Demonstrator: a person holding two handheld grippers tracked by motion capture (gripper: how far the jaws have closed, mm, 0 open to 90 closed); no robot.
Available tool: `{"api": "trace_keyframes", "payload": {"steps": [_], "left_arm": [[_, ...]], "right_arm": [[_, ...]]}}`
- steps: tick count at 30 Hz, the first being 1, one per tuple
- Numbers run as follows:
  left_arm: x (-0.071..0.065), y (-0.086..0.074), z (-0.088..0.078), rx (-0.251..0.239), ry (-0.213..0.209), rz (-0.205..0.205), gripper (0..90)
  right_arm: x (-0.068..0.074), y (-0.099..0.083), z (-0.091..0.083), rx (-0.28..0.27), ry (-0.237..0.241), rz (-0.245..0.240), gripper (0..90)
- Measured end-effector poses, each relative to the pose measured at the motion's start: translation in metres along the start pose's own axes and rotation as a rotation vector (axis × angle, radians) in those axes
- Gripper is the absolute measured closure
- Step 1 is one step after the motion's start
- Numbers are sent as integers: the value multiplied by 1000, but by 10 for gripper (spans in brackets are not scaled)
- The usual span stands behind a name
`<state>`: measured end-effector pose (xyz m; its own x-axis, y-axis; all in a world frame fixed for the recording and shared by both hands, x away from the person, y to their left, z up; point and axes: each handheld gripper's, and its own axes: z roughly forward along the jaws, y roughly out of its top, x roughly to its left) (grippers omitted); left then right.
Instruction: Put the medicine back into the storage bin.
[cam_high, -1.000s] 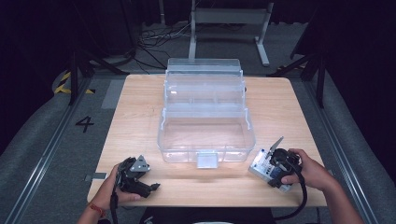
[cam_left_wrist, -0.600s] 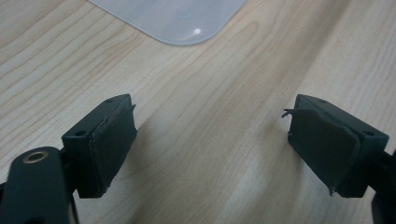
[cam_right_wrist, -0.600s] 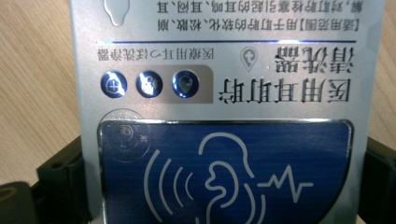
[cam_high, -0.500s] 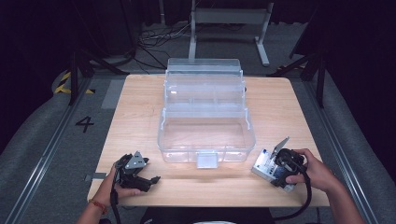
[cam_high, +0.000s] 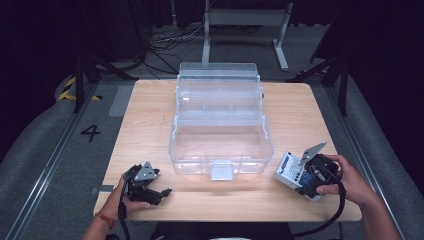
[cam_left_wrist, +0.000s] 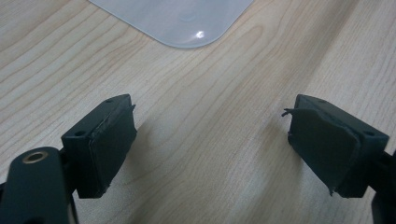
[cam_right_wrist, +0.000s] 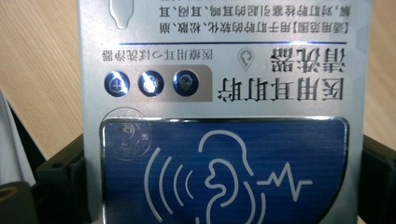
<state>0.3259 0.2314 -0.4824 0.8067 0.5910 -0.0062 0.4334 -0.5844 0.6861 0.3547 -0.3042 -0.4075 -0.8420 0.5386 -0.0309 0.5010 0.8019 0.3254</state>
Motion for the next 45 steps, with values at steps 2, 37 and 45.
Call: {"api": "trace_keyframes", "payload": {"steps": [2,37,45], "left_arm": [[0,0,0,0,0,0,151],[-1,1,0,4,4,-11,151],[-1,1,0,5,5,-10,152]], "right_arm": [[2,3,-8,-14,-18,-3,47],[6,151,-48,-122,-74,-405,44],[2,171,-20,-147,-7,-400,43]]}}
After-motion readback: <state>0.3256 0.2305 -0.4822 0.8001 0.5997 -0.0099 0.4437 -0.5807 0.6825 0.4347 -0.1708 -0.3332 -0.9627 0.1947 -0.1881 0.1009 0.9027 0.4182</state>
